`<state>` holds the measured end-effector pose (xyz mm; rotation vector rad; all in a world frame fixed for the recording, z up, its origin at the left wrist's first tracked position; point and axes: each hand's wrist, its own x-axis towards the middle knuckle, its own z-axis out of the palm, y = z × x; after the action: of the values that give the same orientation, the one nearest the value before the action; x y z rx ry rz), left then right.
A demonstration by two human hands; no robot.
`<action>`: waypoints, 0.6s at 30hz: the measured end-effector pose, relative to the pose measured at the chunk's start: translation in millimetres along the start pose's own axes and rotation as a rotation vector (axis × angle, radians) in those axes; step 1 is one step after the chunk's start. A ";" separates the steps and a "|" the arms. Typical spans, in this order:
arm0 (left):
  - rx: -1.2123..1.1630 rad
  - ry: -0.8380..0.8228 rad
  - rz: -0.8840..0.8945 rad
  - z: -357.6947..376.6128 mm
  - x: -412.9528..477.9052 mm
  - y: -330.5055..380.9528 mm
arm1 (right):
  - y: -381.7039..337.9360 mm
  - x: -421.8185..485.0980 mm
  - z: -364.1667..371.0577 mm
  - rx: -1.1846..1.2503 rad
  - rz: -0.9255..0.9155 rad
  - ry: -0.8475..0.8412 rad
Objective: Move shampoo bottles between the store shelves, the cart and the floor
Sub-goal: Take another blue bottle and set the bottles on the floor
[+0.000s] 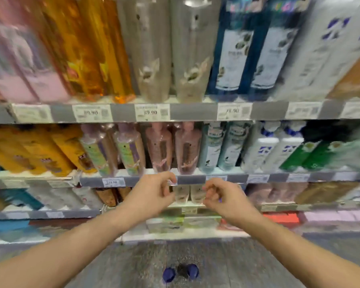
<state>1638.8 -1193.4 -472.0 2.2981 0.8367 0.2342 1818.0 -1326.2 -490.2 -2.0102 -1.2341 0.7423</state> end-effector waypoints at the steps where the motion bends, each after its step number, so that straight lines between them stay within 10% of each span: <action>1: 0.013 0.016 0.038 -16.8 0.7 16.2 | -14.4 -0.7 -19.6 0.001 -0.036 0.022; 18: 0.212 0.579 0.527 -251.6 37.0 222.2 | -239.6 -2.5 -276.8 -0.001 -0.569 0.458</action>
<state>1685.9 -1162.3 -139.1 2.6576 0.5094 1.1307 1894.3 -1312.5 -132.4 -1.5780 -1.4102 0.0036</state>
